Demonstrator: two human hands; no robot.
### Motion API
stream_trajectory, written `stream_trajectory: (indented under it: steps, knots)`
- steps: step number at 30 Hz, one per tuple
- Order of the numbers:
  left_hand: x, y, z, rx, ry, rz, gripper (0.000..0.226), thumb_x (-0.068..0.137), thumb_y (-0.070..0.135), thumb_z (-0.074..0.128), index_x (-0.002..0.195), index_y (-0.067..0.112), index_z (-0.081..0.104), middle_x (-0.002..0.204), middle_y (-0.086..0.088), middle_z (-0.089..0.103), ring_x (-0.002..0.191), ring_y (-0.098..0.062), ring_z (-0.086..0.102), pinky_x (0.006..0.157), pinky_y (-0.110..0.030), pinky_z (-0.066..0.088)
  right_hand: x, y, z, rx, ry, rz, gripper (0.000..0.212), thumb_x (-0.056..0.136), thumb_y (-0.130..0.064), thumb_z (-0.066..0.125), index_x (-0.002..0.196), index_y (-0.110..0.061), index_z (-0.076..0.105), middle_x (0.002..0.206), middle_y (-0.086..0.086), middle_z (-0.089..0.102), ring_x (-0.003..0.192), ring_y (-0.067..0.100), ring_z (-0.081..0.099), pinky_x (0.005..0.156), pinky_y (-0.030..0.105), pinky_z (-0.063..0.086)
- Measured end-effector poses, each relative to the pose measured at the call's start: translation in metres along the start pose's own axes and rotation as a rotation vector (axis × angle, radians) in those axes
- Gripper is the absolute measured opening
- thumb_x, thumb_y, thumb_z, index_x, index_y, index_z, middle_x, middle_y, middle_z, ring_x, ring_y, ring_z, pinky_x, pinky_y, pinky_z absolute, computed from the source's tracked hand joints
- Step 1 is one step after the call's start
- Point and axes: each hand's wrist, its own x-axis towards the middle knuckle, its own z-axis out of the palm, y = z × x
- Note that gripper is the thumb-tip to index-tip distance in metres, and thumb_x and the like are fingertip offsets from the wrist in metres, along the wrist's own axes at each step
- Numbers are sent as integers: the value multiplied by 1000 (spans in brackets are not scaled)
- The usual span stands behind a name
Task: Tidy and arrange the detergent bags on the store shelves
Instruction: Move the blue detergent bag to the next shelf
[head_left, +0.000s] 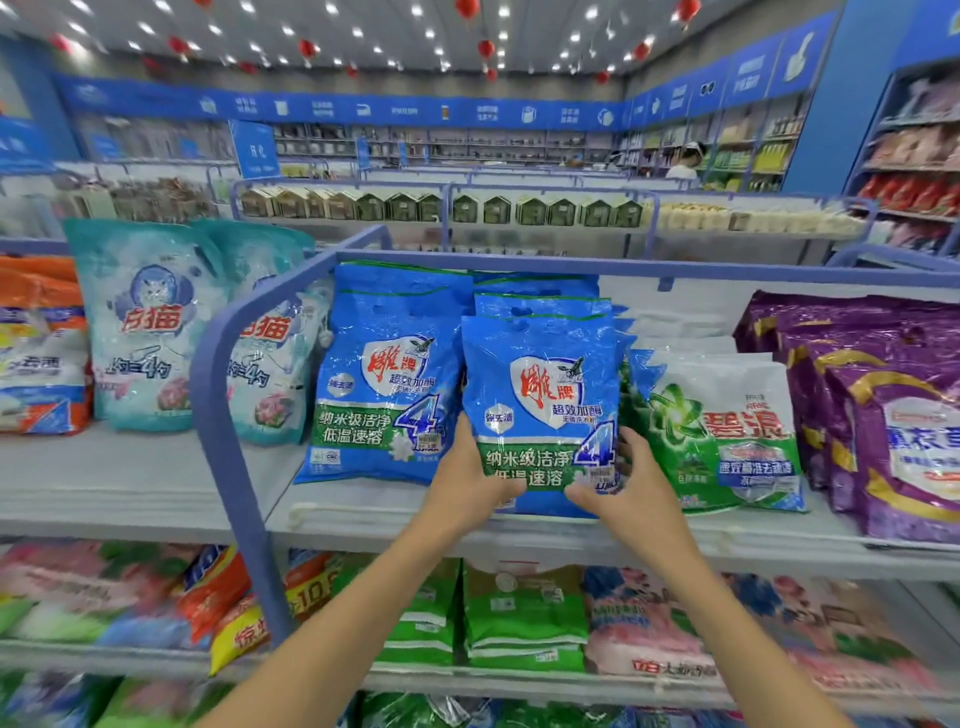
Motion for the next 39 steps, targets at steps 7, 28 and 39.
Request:
stream_trajectory:
  steps: [7, 28, 39]
  knots:
    - [-2, 1, 7, 50, 55, 76, 119, 85, 14, 81, 162, 28, -8, 146, 8, 53, 129, -20, 54, 107, -40, 46, 0, 7, 20, -160, 121, -81, 73, 87, -30, 78, 146, -31, 36, 133, -9, 56, 117, 15, 57, 84, 37, 47]
    - [-133, -59, -63, 609, 171, 203, 59, 104, 39, 52, 157, 18, 37, 162, 2, 37, 153, -20, 23, 124, -31, 15, -122, -1, 81, -325, -50, -245, 55, 102, -38, 57, 152, -16, 47, 160, -2, 40, 150, 15, 31, 124, 34, 25]
    - [-246, -165, -221, 542, 284, 26, 51, 104, 35, 56, 150, 17, 48, 152, 4, 49, 145, -16, 39, 121, -38, 32, -221, -83, 248, -281, -250, -268, 52, 102, -39, 57, 150, -19, 49, 156, -6, 45, 146, 11, 36, 120, 25, 24]
